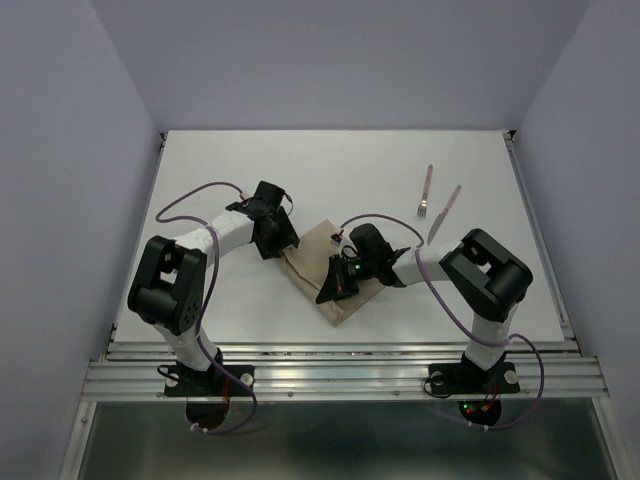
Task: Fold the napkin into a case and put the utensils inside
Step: Fold the lower triangle-folded napkin at the center of the board.
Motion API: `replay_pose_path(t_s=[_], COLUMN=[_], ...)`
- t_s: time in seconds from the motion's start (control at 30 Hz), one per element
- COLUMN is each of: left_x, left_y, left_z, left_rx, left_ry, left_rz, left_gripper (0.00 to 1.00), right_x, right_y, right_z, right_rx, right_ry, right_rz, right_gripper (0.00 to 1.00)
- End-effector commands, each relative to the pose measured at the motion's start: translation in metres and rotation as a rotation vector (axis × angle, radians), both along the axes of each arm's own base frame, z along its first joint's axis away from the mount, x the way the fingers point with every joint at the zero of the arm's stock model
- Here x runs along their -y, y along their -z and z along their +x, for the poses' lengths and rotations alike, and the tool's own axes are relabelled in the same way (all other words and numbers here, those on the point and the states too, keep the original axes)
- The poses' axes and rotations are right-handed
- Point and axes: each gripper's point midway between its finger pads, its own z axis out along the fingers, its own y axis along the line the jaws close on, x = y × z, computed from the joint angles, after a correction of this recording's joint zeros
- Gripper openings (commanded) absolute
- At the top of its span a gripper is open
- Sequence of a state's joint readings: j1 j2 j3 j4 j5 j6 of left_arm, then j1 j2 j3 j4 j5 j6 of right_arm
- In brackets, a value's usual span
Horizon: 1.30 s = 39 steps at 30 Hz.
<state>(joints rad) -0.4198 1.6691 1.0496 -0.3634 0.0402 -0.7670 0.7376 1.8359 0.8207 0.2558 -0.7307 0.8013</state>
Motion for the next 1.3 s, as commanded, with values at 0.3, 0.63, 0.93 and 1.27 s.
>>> replay_pose_path(t_s=[0.3, 0.63, 0.93, 1.27], left_x=[0.014, 0.019, 0.02, 0.019], left_y=[-0.003, 0.005, 0.007, 0.008], left_z=[0.014, 0.013, 0.01, 0.007], left_rx=[0.03, 0.016, 0.005, 0.0], left_ry=[0.01, 0.018, 0.024, 0.017], left_rz=[-0.042, -0.064, -0.073, -0.075], left_gripper=[0.63, 0.63, 0.63, 0.63], right_x=[-0.008, -0.027, -0.041, -0.059], right_y=[-0.005, -0.011, -0.009, -0.006], right_z=[0.013, 0.036, 0.052, 0.074], right_rx=[0.061, 0.096, 0.101, 0.109], right_ry=[-0.002, -0.007, -0.002, 0.027], right_rz=[0.035, 0.053, 0.063, 0.07], right_gripper=[0.43, 0.5, 0.49, 0.48])
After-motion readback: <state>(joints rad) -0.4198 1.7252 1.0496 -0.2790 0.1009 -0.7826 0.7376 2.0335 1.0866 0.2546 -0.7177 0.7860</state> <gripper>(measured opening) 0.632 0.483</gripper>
